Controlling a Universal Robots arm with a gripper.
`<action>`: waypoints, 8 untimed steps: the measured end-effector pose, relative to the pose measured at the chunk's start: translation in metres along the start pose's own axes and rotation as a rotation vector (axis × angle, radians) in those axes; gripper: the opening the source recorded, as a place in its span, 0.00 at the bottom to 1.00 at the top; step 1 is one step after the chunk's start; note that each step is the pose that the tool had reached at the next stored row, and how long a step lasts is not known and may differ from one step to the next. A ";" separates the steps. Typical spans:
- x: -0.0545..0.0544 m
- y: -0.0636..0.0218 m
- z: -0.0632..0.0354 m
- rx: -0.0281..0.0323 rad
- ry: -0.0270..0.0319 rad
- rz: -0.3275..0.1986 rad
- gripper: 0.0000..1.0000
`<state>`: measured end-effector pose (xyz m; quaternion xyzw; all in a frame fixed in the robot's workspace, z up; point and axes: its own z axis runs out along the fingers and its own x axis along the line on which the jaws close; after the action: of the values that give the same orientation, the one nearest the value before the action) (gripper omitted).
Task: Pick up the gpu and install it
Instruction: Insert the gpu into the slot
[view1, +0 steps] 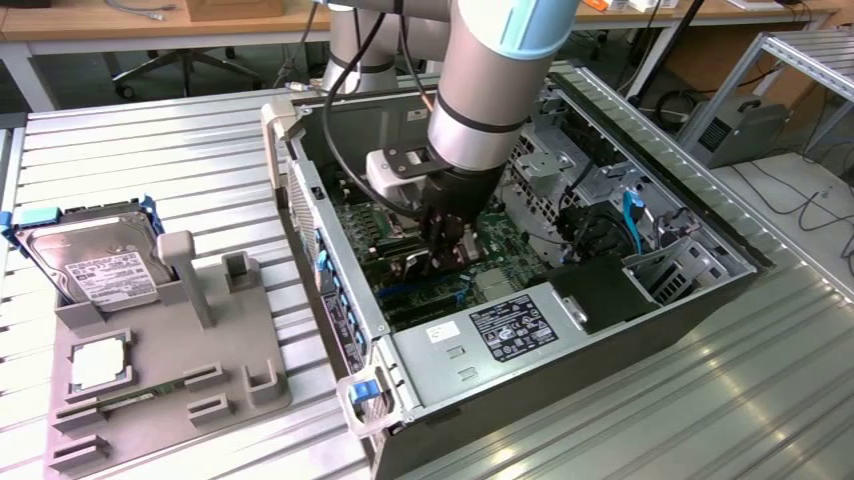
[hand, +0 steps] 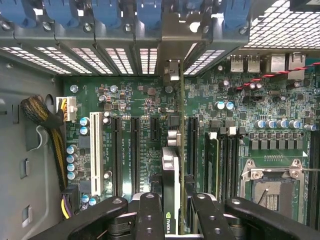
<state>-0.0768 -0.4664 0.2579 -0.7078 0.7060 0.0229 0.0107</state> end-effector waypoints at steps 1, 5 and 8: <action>0.000 0.0002 0.0002 0.0000 0.0001 0.000 0.27; 0.000 0.0003 0.0008 0.0001 -0.0002 0.000 0.27; 0.000 0.0005 0.0020 0.0000 0.0000 0.000 0.27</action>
<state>-0.0774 -0.4664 0.2559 -0.7078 0.7059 0.0229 0.0107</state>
